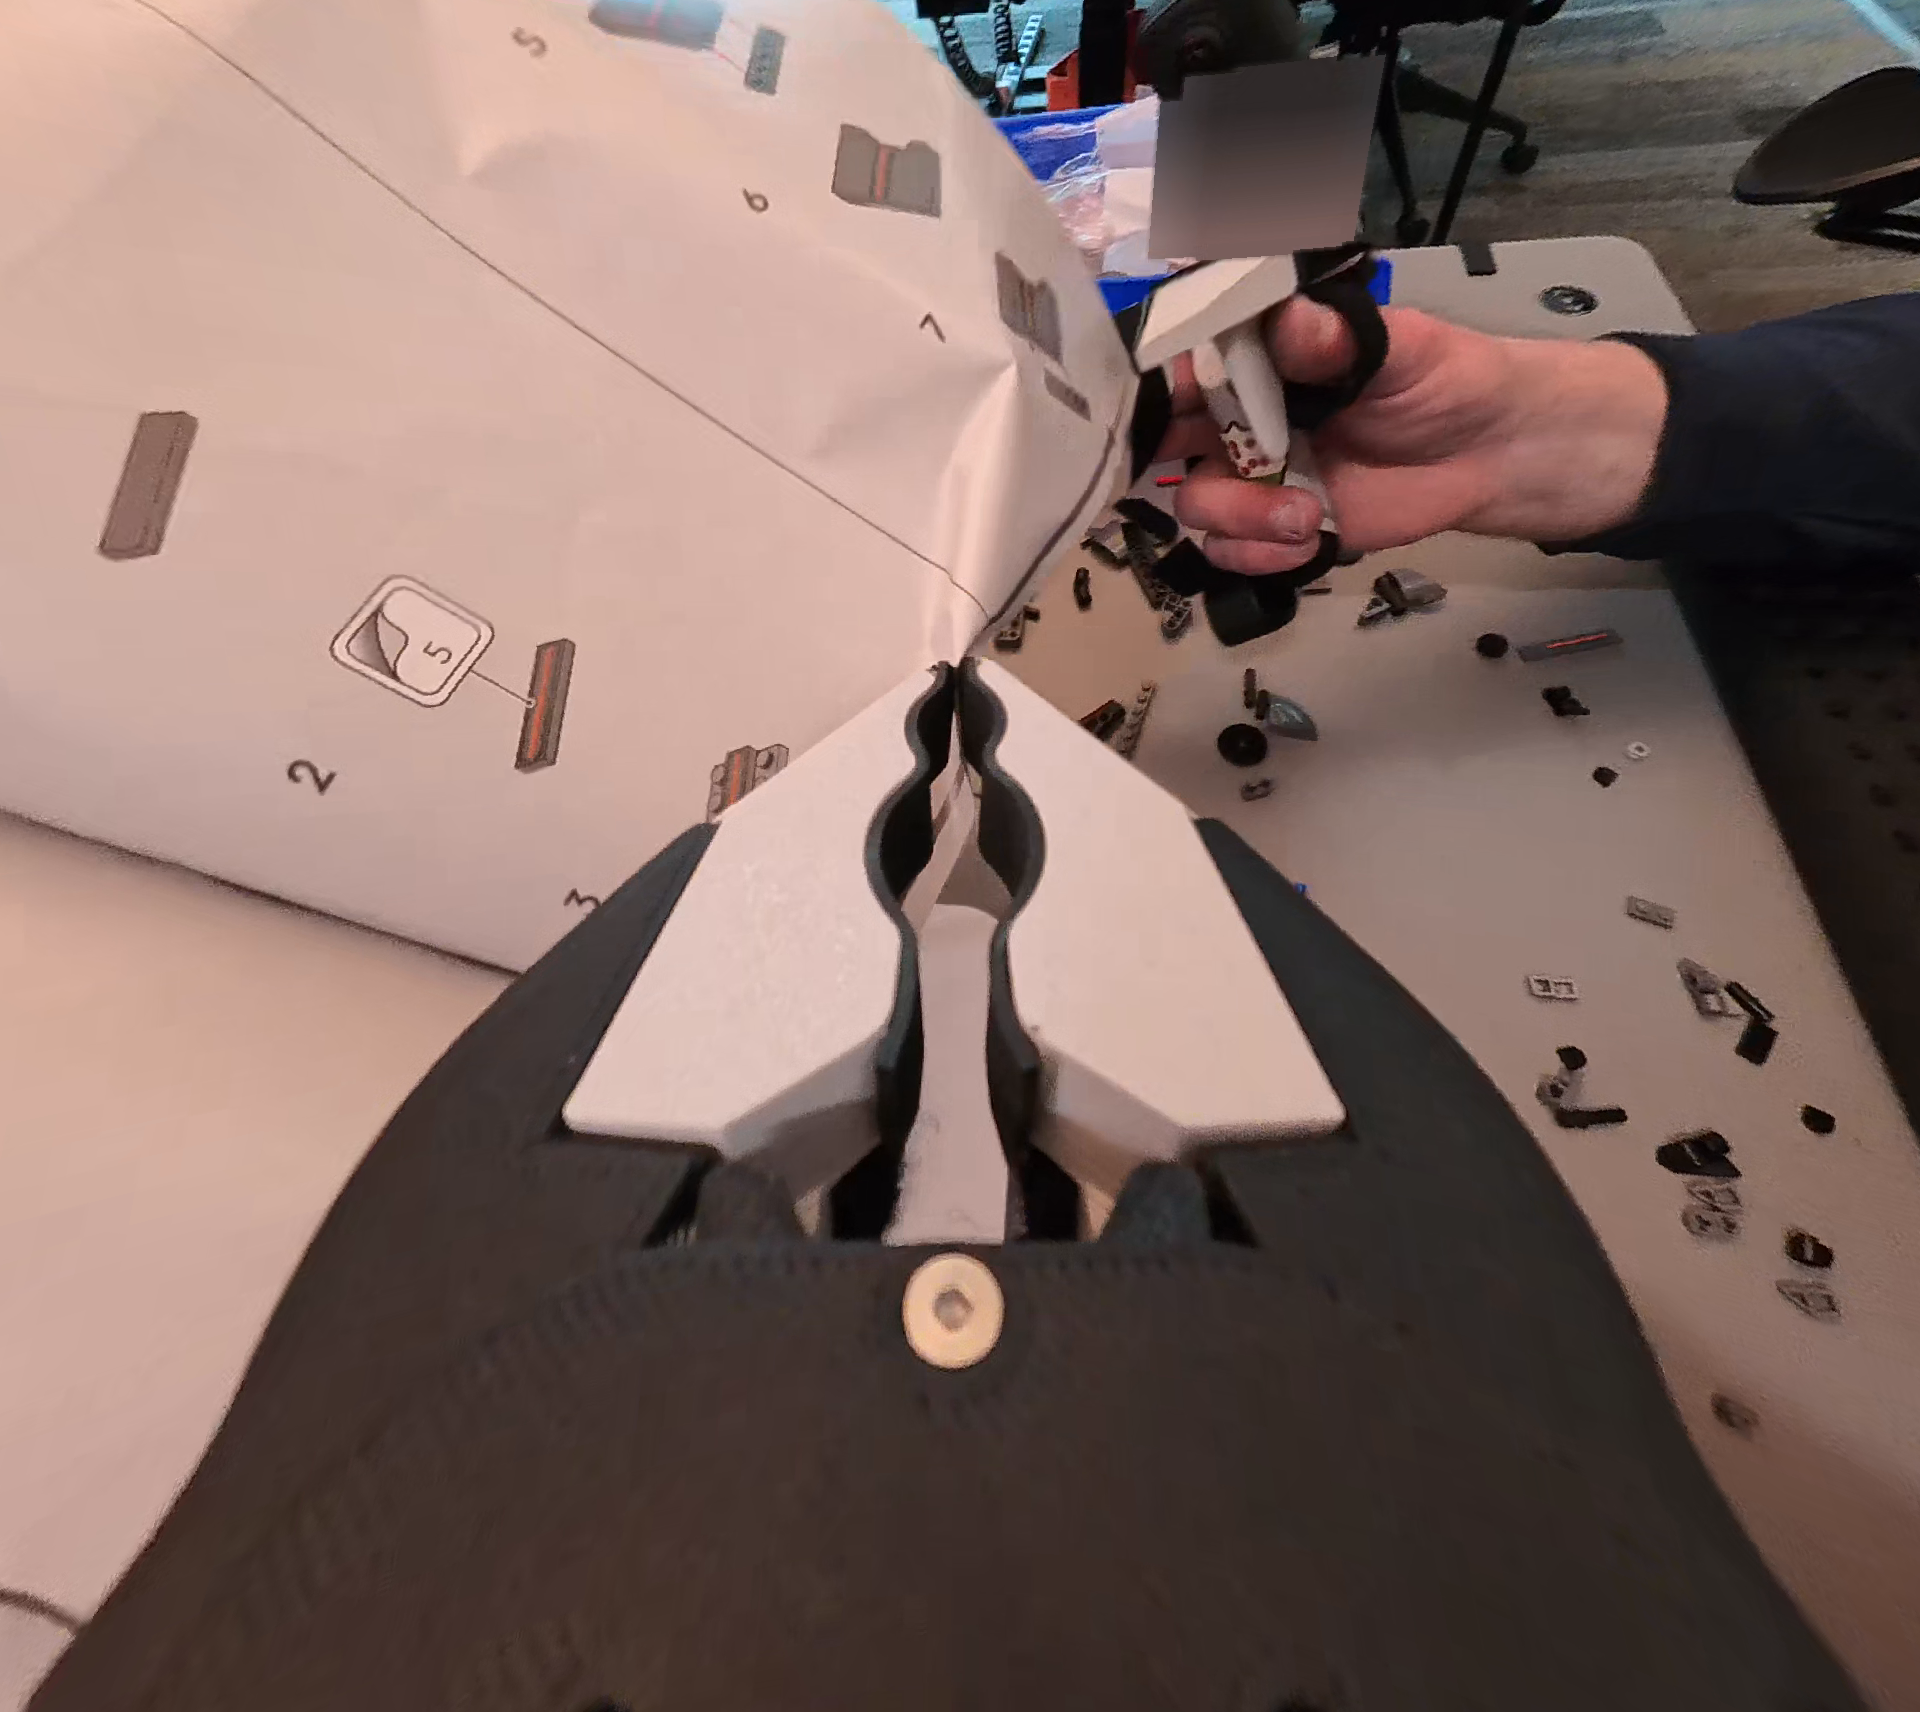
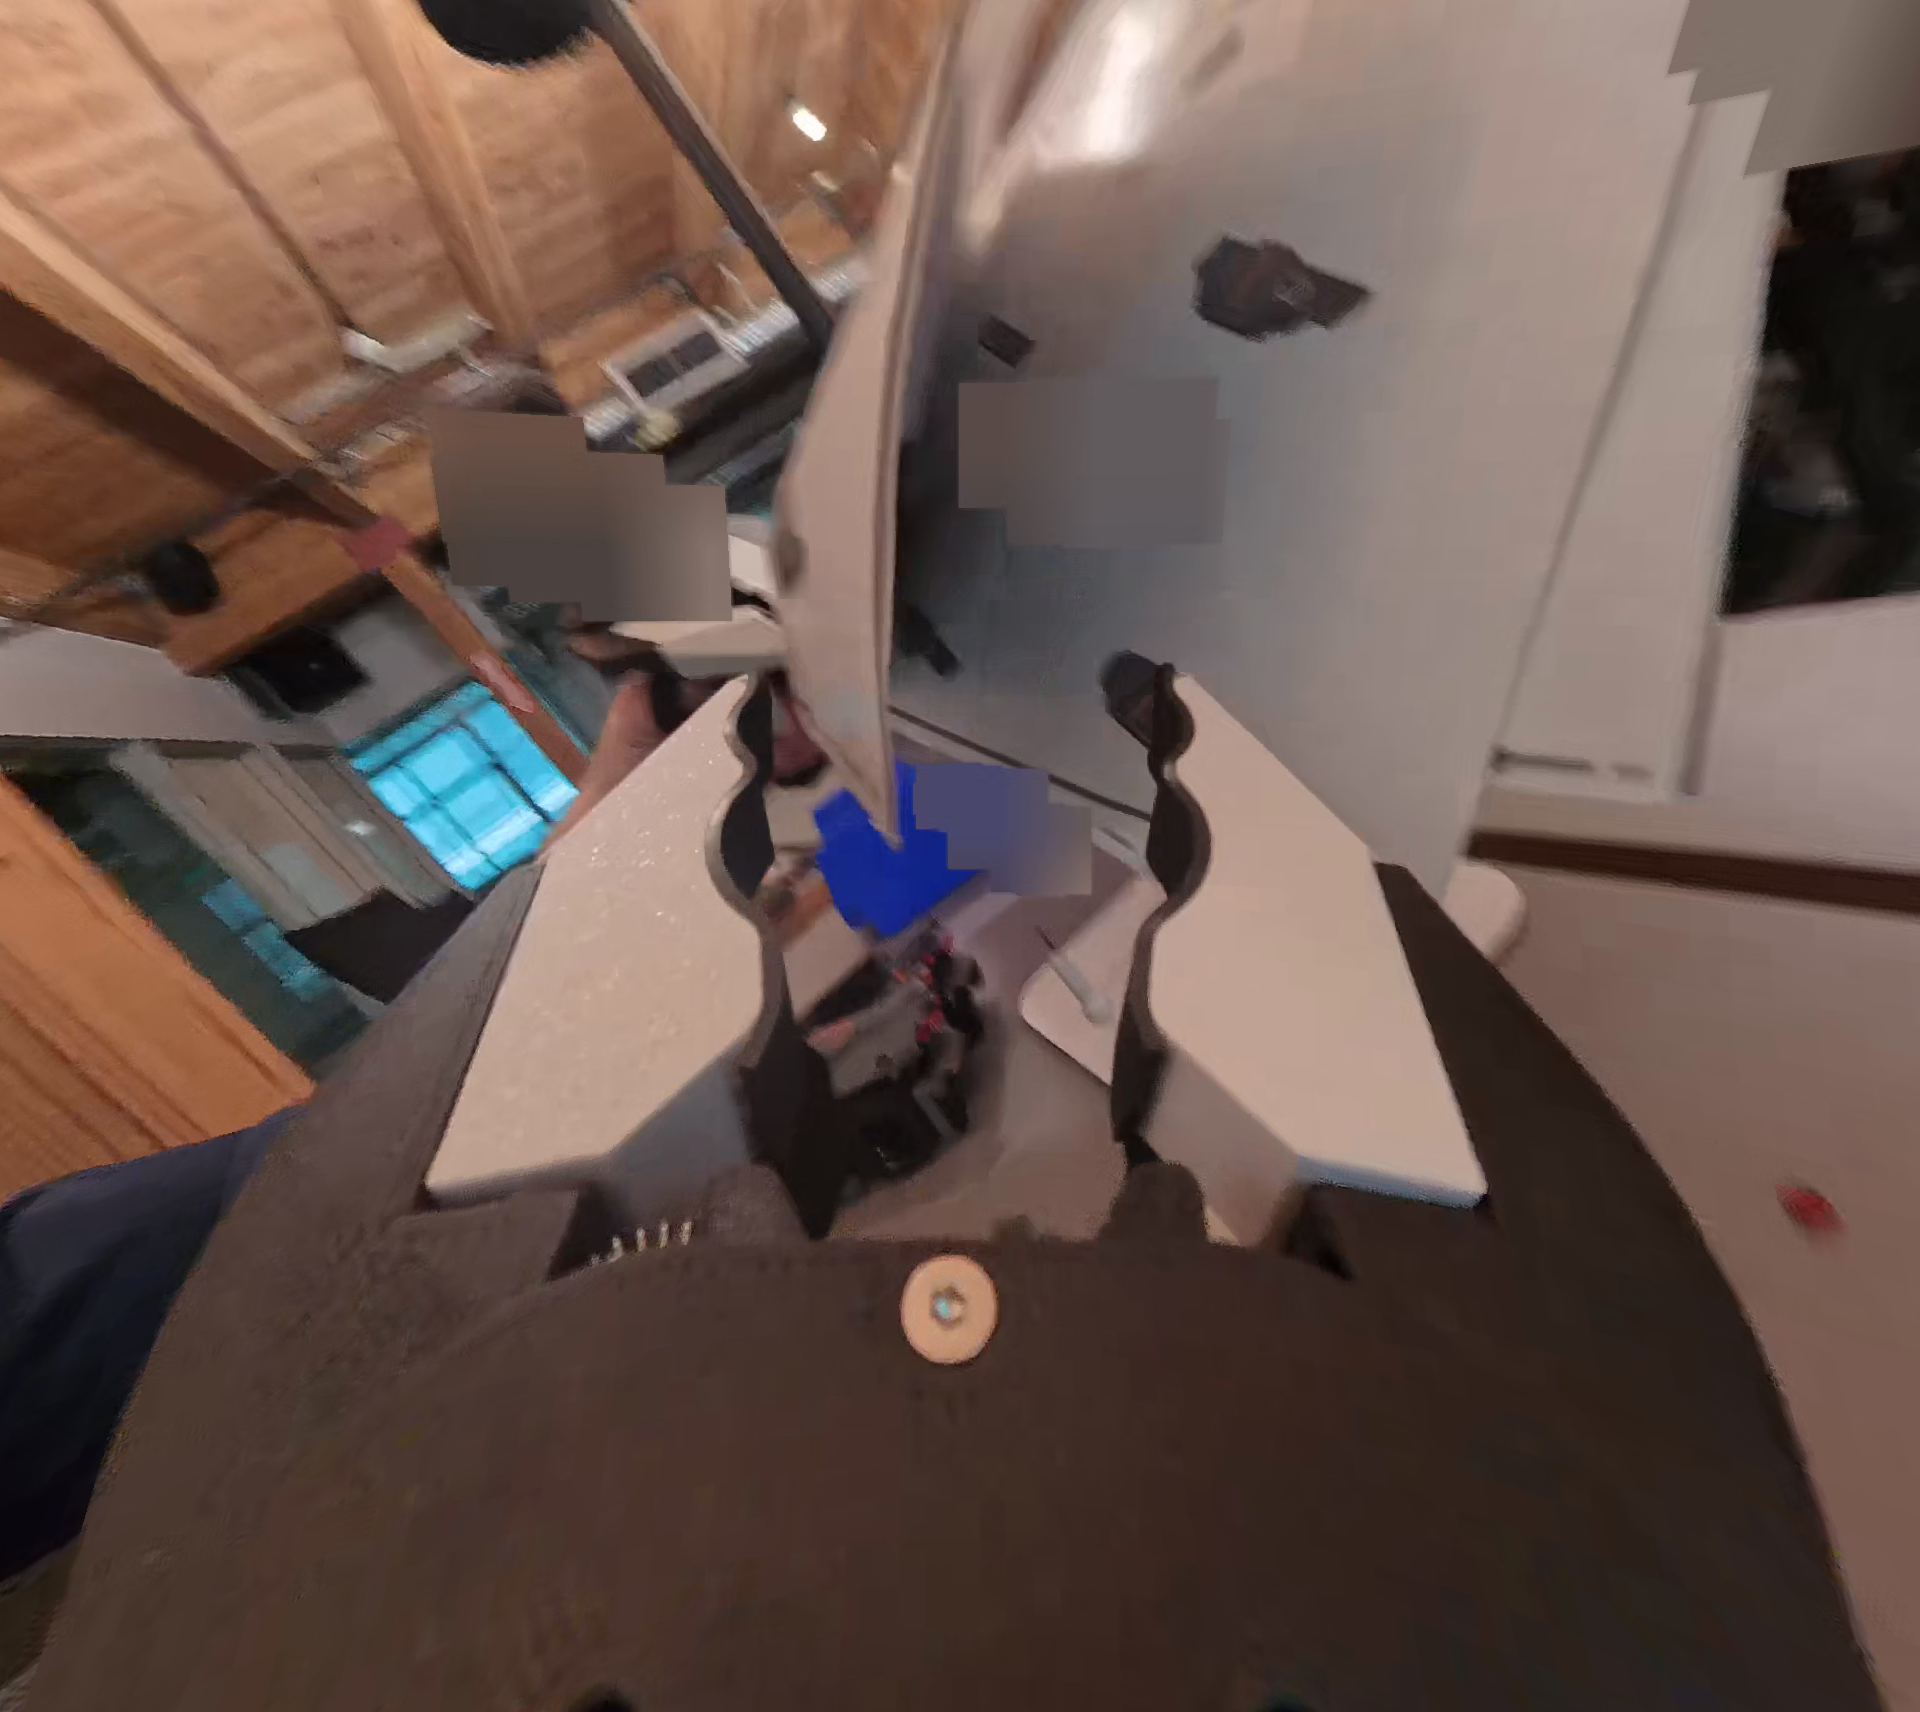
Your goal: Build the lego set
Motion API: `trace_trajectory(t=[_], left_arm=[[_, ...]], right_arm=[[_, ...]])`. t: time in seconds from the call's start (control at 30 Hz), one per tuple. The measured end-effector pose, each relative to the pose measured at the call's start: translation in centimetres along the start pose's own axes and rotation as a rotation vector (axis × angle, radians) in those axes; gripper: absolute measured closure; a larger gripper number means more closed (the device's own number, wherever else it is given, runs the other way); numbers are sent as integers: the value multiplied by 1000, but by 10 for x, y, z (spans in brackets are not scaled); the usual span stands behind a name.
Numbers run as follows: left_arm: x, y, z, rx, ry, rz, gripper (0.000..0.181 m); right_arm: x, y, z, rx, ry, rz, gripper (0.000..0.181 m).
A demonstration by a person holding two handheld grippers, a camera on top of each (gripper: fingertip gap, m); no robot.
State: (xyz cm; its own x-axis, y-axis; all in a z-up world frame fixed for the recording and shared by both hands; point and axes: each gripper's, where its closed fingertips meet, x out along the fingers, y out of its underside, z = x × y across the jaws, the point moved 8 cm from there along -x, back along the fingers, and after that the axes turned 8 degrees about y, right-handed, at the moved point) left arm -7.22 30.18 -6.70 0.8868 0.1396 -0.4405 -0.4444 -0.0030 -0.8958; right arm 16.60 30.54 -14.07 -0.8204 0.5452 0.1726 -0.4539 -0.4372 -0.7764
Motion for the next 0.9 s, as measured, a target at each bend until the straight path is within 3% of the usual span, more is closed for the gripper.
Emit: trace_trajectory(t=[0.07,0.2,0.23,0.37,0.53,0.73,0.9], left_arm=[[2,2,1,-9,10,13,181],[5,8,0,-3,-4,73,181],[5,8,0,1,-14,92,181],[9,1,-6,83,-107,157,160],[26,-26,-33,317,-251,175,139],[75,-35,-69,656,-326,334,140],[91,-38,-65,740,-391,440,156]], right_arm=[[-4,-5,7,19,-121,-69,119],[-12,-10,17,-62,-209,-118,177],[-13,-10,16,-76,-205,-122,181],[-16,-9,10,-69,-173,-117,181],[-15,-7,14,-74,-187,-98,181],[-14,-6,18,-63,-200,-86,181],[-16,-8,18,-47,-200,-69,181]])
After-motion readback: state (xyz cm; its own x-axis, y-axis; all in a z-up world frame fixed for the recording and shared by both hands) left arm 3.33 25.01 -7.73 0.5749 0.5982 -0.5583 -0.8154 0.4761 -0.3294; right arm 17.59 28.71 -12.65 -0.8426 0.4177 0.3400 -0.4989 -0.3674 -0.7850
